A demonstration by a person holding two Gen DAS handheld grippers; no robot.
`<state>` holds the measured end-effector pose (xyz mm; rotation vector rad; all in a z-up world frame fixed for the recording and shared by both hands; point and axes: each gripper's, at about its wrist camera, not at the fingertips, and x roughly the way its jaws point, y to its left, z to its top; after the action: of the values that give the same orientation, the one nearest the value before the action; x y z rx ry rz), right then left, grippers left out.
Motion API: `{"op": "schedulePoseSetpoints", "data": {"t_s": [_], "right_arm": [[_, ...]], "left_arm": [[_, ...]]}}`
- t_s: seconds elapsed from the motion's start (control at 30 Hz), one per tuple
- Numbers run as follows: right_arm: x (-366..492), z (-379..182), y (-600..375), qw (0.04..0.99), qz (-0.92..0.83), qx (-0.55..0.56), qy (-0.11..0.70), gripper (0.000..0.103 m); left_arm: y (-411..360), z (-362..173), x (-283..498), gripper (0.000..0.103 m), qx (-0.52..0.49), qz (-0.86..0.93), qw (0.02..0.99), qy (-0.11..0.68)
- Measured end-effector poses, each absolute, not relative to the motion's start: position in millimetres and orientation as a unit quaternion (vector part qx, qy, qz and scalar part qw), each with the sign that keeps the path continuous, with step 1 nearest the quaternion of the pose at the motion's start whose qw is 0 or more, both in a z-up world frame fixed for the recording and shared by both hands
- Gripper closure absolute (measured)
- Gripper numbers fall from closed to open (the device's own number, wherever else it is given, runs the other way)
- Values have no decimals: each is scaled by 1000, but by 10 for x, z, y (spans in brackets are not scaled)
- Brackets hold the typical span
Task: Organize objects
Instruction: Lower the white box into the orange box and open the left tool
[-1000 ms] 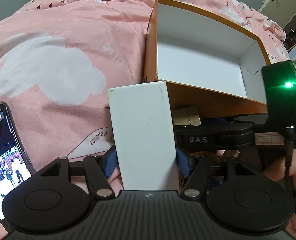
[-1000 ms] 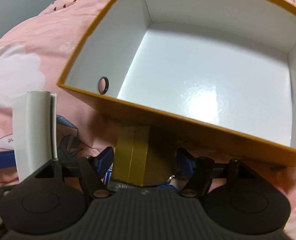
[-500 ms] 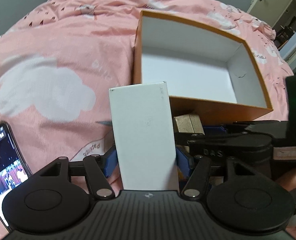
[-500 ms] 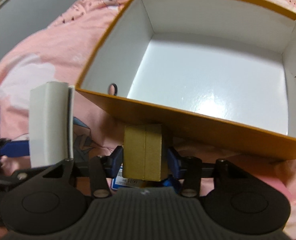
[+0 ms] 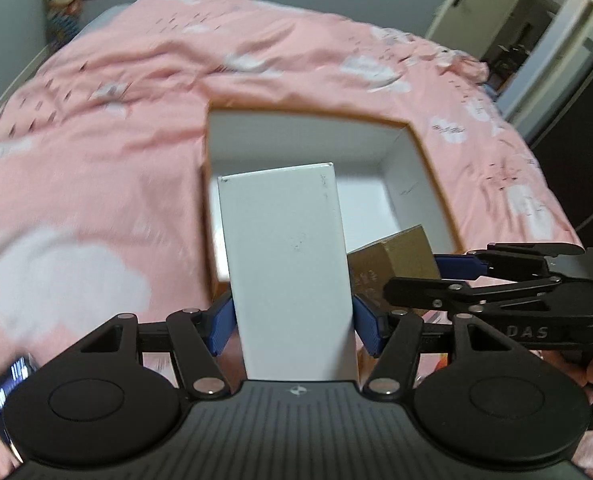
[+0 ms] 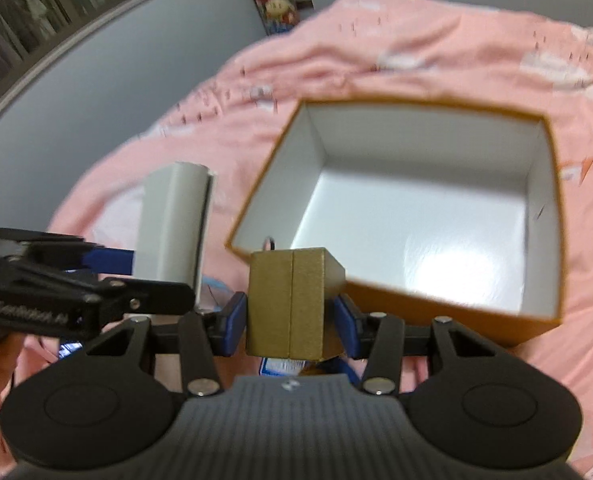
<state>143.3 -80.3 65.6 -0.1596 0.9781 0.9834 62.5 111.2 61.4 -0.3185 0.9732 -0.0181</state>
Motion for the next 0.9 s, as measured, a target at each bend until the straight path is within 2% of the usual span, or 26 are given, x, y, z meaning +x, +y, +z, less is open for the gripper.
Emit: {"op": "schedulePoseSetpoints", "data": {"t_s": [0.17,0.3,0.47,0.63,0.9], "right_arm": [[1692,971,-915,796,441,-57,411,54],[2026,984,-934,820,416,-36,392,54],[2388,709,-924,823,388,-13,415,54],[2643,305,-874,807,375,-4,457,54],[2847,-87,-792,789,364,-2,494,54]], "left_arm": [[1033,864,1104,32,-116,-28,890,439],[970,699,1617,32,-94,-16,884,458],[850,135,2080,32,-77,35,859,504],[753,-318,2211,32,-51,74,839,537],[688,-650,2329,32,-24,121,819,561]]}}
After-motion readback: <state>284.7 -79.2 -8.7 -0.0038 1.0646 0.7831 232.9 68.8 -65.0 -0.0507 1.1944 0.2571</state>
